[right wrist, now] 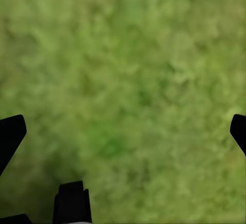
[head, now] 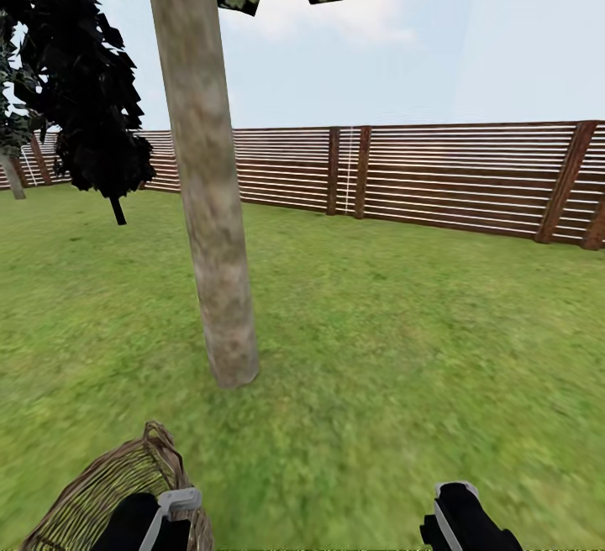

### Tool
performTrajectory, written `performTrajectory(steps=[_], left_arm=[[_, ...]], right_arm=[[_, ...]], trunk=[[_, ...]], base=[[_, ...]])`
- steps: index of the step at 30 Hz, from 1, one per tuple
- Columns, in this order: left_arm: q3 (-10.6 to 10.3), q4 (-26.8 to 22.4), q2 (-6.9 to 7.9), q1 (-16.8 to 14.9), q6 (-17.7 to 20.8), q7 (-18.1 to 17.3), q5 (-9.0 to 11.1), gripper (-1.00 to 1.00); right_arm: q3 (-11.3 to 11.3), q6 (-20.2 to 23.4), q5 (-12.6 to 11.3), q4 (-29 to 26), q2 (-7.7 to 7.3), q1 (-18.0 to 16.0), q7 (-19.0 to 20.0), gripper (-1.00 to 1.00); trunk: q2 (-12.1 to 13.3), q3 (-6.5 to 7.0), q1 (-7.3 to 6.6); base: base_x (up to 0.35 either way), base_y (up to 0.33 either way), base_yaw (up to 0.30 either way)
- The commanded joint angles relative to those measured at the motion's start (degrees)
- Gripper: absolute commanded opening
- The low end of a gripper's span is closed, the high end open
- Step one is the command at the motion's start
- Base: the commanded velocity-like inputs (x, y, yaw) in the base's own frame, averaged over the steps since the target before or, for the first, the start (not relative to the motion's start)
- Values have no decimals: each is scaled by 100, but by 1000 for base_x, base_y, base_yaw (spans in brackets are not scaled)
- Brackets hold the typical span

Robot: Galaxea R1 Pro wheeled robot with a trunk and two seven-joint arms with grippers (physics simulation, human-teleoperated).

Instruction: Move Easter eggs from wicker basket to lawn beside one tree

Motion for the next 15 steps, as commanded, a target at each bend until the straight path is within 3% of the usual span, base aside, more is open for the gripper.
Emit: performTrajectory(steps=[1,12,15], left_arm=[[11,-11,-2,-4,20,-37,-102,-100],[11,-14,4,-4,22,-38,-101,-100],[11,-14,4,-4,22,-38,-102,-100]], right_arm=[[-14,28,47,-7,4,-4,19,100],[-16,20,47,117,2,-2,19,100],[-15,-227,47,247,-1,-2,19,100]], trunk=[[-44,-24,22],[-486,-222,263],[-606,-275,329]], base=[[0,0,0],[0,0,0],[0,0,0]])
